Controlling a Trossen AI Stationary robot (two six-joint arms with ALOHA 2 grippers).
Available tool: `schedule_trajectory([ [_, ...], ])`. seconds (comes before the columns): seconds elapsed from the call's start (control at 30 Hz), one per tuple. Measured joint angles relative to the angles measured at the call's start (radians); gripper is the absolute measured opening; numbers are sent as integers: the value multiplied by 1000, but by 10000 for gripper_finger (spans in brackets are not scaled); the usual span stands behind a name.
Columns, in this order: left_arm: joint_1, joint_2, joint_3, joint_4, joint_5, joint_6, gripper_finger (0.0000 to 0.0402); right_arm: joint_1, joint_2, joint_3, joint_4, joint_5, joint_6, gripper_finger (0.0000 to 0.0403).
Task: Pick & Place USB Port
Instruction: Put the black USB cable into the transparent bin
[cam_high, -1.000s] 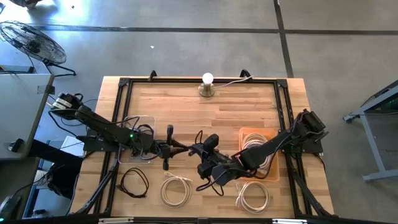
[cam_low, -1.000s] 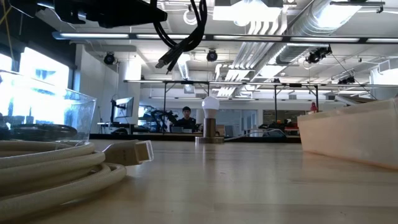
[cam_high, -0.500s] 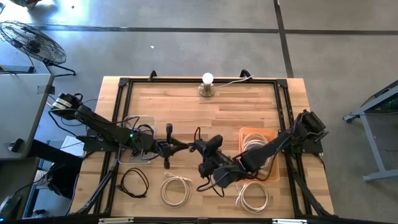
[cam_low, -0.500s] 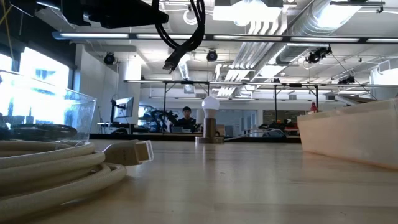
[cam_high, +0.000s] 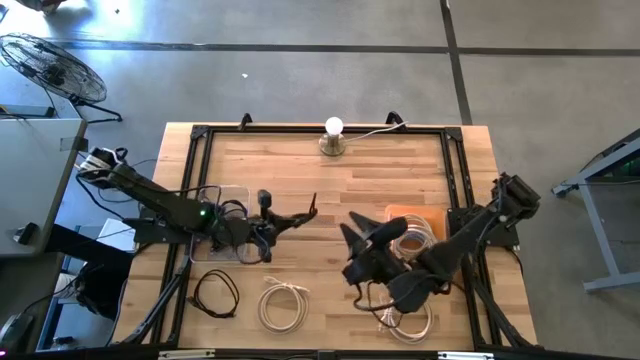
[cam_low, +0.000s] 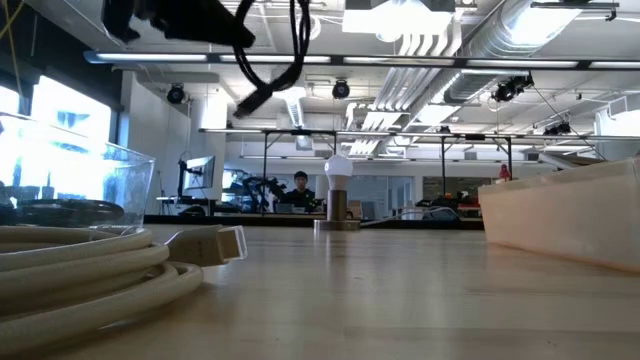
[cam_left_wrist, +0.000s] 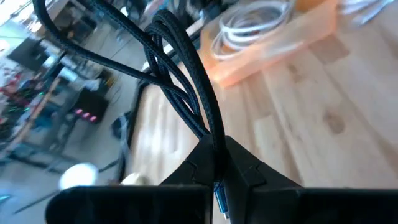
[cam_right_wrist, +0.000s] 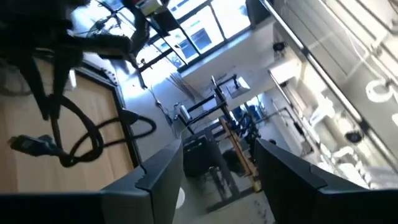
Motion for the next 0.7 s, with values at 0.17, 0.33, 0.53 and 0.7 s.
schedule_trajectory([
  [0.17,-80,-1,180,-297,-156,-23,7,15,-53,0,-40,54,91,192],
  [0.33,-181,8,377,-682,-330,-154,7,22,-95,-3,-117,52,179,192],
  [0.53,-275,8,544,-1153,-385,-501,7,25,-137,-2,-278,52,374,178],
  [0.7,-280,9,587,-1507,-288,-828,7,25,-146,-2,-366,49,475,166],
])
